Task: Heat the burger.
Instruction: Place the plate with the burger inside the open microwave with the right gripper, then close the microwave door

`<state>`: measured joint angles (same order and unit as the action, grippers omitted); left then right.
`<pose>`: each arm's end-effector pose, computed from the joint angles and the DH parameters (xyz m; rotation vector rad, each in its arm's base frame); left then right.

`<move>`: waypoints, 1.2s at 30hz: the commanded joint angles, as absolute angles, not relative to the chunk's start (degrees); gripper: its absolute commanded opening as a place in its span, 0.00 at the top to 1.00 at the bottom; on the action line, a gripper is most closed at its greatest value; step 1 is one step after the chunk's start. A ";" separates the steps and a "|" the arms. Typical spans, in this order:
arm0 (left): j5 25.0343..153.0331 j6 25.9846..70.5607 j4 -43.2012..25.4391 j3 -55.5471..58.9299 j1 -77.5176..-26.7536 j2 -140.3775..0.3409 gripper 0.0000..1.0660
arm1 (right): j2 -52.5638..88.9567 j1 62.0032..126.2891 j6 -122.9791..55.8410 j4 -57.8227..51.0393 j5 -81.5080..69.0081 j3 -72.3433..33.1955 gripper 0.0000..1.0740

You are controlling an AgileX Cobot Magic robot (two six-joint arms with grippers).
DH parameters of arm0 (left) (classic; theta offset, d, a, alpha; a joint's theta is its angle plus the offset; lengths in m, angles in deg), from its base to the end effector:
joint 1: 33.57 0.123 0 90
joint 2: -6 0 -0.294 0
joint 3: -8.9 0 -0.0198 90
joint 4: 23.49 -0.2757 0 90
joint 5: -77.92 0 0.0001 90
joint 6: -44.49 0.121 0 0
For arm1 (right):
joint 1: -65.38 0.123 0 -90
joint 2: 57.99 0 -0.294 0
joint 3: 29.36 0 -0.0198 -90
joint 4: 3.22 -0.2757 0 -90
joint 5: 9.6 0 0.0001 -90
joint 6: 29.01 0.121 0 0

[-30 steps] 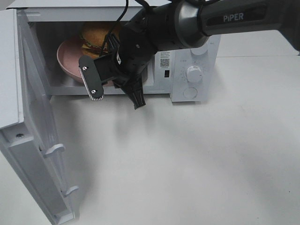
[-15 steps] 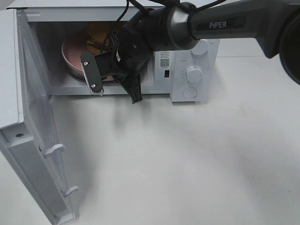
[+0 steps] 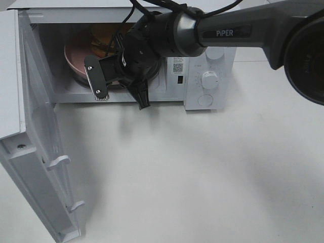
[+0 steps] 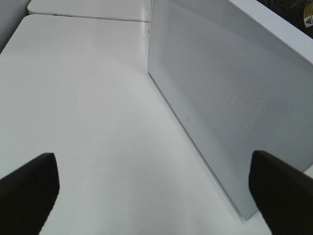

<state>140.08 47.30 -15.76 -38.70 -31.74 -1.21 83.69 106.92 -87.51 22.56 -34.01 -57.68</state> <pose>0.0299 -0.0134 0.2808 0.0278 2.0357 -0.1103 0.4447 0.3649 0.1291 -2.0914 1.2186 -0.5489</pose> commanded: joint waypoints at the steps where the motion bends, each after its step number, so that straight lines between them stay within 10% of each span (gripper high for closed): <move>1: 139.34 47.36 -15.58 -38.93 -31.68 -0.17 0.08 | 83.00 106.81 -87.17 24.28 -30.23 -58.88 1.00; 16: 139.34 47.36 -15.58 -38.93 -31.68 -0.17 0.08 | 83.00 106.81 -81.84 23.59 -31.37 -58.82 0.64; 36: 139.34 47.36 -15.58 -38.93 -31.68 -0.17 0.08 | 81.74 106.92 -81.27 20.16 -35.33 -57.05 0.42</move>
<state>140.08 47.30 -15.76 -38.70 -31.74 -1.21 82.83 106.92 -81.67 20.50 -35.38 -57.05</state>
